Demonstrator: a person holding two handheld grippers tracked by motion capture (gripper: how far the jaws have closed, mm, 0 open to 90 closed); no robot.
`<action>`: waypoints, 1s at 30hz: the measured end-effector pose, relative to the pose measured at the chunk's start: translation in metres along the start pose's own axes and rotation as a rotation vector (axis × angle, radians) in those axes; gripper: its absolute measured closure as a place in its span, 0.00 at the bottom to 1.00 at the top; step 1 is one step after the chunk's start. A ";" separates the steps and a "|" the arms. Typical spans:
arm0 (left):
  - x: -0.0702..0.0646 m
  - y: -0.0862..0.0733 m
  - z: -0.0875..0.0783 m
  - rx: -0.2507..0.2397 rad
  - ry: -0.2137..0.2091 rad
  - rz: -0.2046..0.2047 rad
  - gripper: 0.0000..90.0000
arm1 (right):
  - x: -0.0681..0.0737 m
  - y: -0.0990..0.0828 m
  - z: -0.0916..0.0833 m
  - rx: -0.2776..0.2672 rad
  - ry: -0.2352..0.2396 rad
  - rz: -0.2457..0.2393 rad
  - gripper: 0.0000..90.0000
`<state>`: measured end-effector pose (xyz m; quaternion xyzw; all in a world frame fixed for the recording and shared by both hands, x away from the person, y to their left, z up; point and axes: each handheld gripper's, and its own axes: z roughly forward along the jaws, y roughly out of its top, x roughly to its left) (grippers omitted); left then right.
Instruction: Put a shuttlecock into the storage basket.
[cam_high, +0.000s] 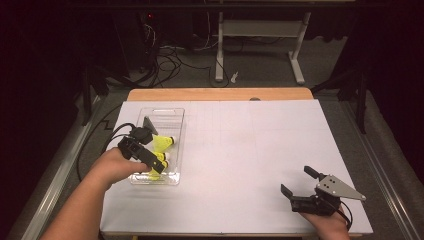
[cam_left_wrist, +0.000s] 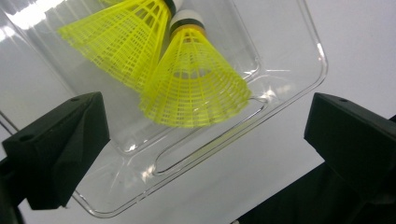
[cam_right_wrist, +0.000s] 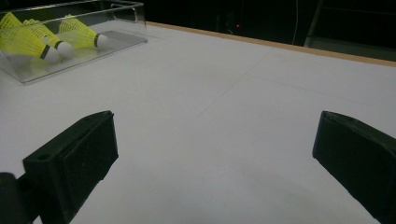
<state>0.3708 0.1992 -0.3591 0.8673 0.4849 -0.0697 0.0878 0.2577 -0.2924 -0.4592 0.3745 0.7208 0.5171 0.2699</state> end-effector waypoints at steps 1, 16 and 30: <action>-0.001 0.001 -0.001 -0.001 -0.004 0.001 0.04 | 0.000 0.000 0.000 -0.001 0.000 0.000 0.01; -0.019 0.012 0.000 -0.023 -0.041 0.061 0.34 | 0.000 0.000 0.001 0.001 0.004 -0.005 0.01; -0.025 0.015 0.007 -0.033 -0.001 0.103 0.94 | 0.001 0.000 0.000 0.001 0.004 -0.007 0.01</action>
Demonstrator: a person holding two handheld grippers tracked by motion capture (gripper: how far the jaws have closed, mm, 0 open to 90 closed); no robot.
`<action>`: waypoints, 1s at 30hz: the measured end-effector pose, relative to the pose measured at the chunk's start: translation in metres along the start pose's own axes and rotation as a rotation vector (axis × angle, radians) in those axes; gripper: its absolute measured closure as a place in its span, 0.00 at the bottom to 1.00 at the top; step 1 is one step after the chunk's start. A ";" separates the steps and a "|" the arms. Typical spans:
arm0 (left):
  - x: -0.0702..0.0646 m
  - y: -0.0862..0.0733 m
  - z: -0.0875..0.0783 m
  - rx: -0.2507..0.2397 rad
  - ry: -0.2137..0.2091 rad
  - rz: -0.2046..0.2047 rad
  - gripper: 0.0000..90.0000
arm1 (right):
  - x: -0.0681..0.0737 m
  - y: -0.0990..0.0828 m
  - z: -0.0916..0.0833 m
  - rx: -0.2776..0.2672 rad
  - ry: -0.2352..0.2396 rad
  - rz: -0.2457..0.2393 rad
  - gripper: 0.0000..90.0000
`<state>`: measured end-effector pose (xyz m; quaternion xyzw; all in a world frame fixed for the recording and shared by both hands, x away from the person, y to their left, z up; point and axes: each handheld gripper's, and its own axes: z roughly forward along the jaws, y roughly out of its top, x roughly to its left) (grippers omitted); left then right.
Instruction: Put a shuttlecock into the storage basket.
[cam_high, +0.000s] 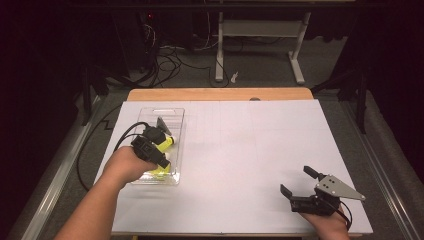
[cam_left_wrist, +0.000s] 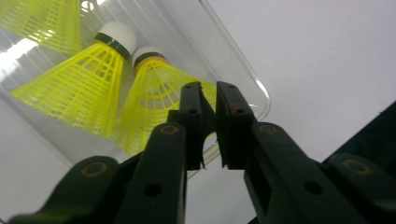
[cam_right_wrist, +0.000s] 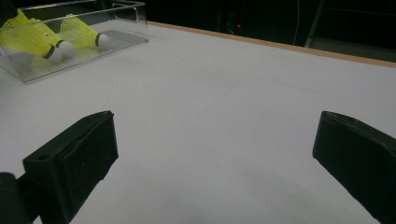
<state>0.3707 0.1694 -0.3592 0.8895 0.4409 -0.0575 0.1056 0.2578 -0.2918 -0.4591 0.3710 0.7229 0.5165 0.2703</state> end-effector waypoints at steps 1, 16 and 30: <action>0.000 0.000 0.000 -0.004 0.021 0.003 0.97 | 0.000 0.000 0.000 -0.001 -0.001 0.000 0.01; 0.027 -0.011 0.009 0.054 0.092 -0.070 1.00 | -0.001 -0.001 -0.001 -0.001 -0.002 0.007 0.01; 0.050 -0.021 0.019 0.100 0.134 -0.126 1.00 | -0.001 -0.002 0.001 0.006 -0.001 0.005 0.01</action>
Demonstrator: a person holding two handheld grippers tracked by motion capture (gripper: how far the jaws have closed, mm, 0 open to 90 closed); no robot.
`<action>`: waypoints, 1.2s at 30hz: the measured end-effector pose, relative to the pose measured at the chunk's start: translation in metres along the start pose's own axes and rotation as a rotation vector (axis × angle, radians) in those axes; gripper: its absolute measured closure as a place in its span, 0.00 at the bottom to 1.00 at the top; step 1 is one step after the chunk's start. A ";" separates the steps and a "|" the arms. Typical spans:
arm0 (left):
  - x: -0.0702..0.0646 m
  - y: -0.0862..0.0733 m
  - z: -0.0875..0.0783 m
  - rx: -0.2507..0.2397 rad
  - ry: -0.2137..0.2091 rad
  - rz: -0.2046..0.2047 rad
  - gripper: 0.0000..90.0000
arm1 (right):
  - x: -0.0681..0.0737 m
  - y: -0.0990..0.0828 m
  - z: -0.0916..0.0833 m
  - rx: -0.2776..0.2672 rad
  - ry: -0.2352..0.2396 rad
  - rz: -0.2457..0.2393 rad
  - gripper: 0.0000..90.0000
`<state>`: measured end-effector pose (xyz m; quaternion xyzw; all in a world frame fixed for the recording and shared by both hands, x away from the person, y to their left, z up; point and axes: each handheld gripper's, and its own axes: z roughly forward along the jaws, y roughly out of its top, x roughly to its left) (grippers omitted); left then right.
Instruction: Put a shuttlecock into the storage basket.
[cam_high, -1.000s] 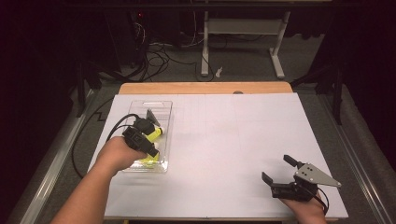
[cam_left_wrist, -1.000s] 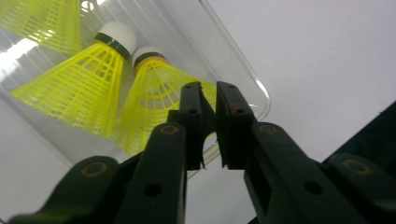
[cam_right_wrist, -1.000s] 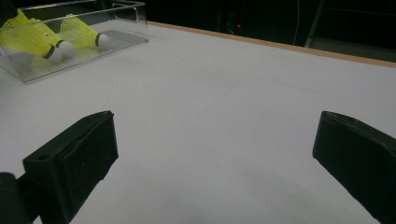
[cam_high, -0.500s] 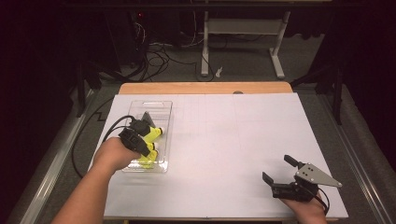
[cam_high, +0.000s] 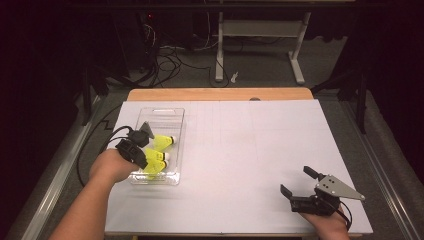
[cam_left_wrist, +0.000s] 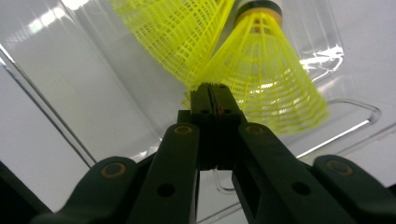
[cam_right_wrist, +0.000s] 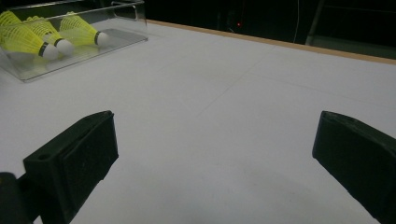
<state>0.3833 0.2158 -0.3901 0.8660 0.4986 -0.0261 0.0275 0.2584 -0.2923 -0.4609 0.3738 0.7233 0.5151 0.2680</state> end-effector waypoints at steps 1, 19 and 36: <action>0.000 0.001 0.001 0.005 0.008 0.003 1.00 | 0.000 0.000 0.000 0.001 0.000 0.000 0.01; 0.001 -0.001 0.000 0.013 0.017 -0.006 0.93 | 0.000 0.000 0.000 0.001 0.000 -0.002 0.01; -0.021 -0.011 -0.040 -0.011 -0.001 0.043 0.81 | 0.003 0.003 -0.001 -0.009 0.003 -0.007 0.01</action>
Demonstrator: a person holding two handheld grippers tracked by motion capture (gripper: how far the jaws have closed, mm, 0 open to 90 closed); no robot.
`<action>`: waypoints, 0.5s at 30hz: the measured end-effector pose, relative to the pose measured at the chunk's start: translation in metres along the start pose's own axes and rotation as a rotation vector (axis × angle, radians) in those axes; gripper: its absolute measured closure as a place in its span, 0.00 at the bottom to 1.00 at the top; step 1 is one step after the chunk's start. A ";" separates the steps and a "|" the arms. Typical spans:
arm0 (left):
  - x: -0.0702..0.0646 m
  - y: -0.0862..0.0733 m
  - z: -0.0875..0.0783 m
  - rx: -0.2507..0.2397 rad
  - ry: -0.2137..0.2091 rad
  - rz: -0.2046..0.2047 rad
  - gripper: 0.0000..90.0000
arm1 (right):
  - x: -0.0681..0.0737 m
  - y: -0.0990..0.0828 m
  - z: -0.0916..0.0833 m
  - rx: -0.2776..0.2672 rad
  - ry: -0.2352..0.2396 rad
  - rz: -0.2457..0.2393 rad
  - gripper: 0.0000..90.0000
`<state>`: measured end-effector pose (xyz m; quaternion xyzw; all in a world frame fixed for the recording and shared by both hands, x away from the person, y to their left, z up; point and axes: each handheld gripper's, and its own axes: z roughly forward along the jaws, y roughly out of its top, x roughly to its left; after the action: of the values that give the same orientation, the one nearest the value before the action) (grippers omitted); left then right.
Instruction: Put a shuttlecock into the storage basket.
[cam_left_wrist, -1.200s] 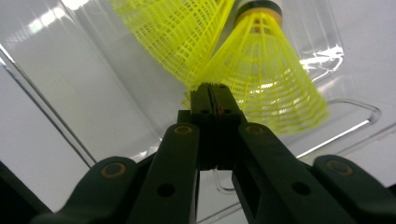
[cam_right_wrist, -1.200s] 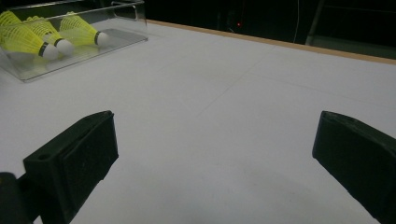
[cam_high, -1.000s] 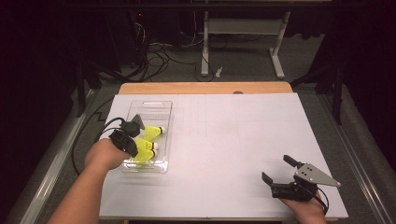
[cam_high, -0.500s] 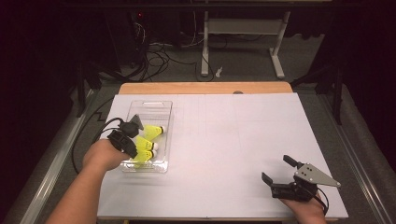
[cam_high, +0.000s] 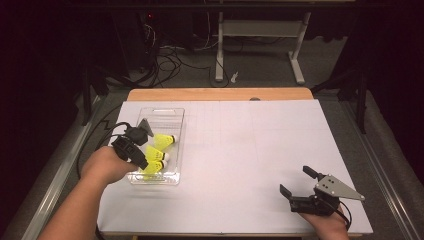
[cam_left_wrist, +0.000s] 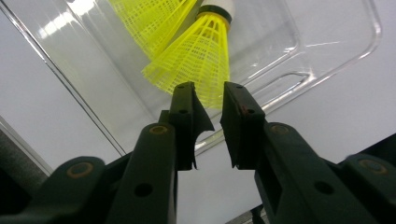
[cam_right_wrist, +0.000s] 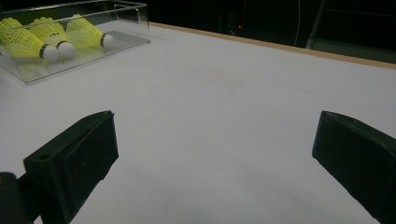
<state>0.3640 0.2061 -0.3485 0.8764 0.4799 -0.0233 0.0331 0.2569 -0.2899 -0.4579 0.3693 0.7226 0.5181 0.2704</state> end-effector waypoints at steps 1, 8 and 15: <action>-0.001 0.000 -0.001 -0.003 0.001 0.000 0.79 | 0.000 0.000 0.000 -0.001 0.000 -0.001 0.01; -0.006 0.002 -0.003 -0.006 -0.044 0.011 0.54 | 0.000 0.000 -0.001 -0.002 0.000 -0.001 0.01; -0.012 0.004 -0.003 -0.008 -0.070 0.003 0.29 | 0.000 0.000 -0.002 -0.004 0.001 -0.005 0.01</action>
<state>0.3611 0.1945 -0.3443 0.8756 0.4772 -0.0520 0.0534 0.2555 -0.2906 -0.4569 0.3669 0.7226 0.5189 0.2720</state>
